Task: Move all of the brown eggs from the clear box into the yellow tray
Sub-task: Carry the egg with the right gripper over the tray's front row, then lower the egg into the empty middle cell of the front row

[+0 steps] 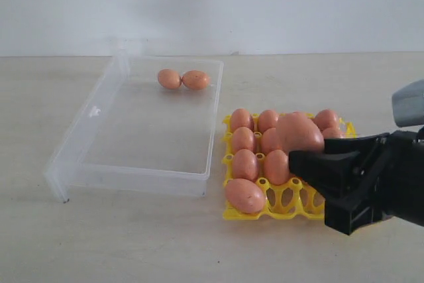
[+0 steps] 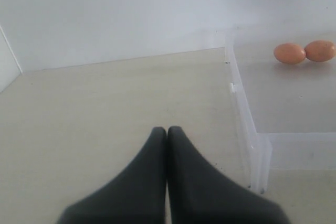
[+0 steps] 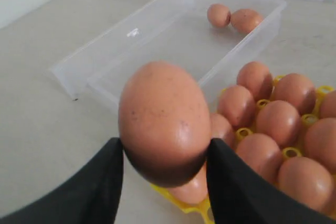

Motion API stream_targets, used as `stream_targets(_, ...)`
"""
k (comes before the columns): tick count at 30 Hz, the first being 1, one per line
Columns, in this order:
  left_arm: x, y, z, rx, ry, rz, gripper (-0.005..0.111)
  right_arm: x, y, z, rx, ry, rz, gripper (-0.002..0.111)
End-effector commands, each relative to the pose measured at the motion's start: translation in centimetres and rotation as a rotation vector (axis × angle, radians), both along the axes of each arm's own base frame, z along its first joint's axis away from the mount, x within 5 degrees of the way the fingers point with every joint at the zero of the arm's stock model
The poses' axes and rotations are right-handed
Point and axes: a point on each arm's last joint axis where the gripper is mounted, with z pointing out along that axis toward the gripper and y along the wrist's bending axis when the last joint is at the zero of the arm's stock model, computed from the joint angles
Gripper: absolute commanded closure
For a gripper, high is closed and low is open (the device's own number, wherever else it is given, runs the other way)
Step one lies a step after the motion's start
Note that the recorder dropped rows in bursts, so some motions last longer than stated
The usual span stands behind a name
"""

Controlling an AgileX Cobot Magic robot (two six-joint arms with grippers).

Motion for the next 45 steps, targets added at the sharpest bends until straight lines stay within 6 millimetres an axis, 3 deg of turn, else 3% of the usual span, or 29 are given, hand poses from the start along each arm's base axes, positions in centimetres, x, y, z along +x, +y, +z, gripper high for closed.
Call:
stream_targets(1,0.0,0.0,0.0,-0.015,-0.008,0.004,0.111,0.5,1.1,-1.0,0.109,0.071,0.063,0.109)
stream_targets(6,0.0,0.0,0.0,-0.015,-0.008,0.004,0.111,3.5,3.2,-1.2,0.220,0.098,0.161,0.109)
stream_targets(10,0.0,0.0,0.0,-0.015,-0.008,0.004,0.111,6.6,2.6,0.7,0.270,0.014,0.112,0.109)
stream_targets(15,0.0,0.0,0.0,-0.015,-0.008,0.004,0.111,10.5,-0.7,4.7,0.347,-0.150,-0.007,0.109)
stream_targets(18,0.0,0.0,0.0,-0.015,-0.008,0.004,0.111,12.6,-3.7,5.8,0.410,-0.181,-0.080,0.109)
stream_targets(23,0.0,0.0,0.0,-0.015,-0.008,0.004,0.111,16.4,-8.8,4.4,0.443,-0.068,-0.066,0.109)
stream_targets(26,0.0,0.0,0.0,-0.015,-0.008,0.004,0.111,18.1,-10.6,2.8,0.470,0.057,-0.037,0.109)
stream_targets(30,0.0,0.0,0.0,-0.015,-0.008,0.004,0.111,17.8,-9.4,1.6,0.282,0.040,0.114,0.109)
stream_targets(37,0.0,0.0,0.0,-0.015,-0.008,0.002,0.111,15.9,-3.9,0.2,0.010,-0.029,0.489,0.109)
stream_targets(41,0.0,0.0,0.0,-0.015,-0.008,0.002,0.111,14.7,-1.8,-0.5,-0.028,0.008,0.606,0.109)
stream_targets(45,0.0,0.0,0.0,-0.015,-0.008,0.002,0.111,13.1,-1.6,-1.8,-0.006,0.079,0.611,0.109)
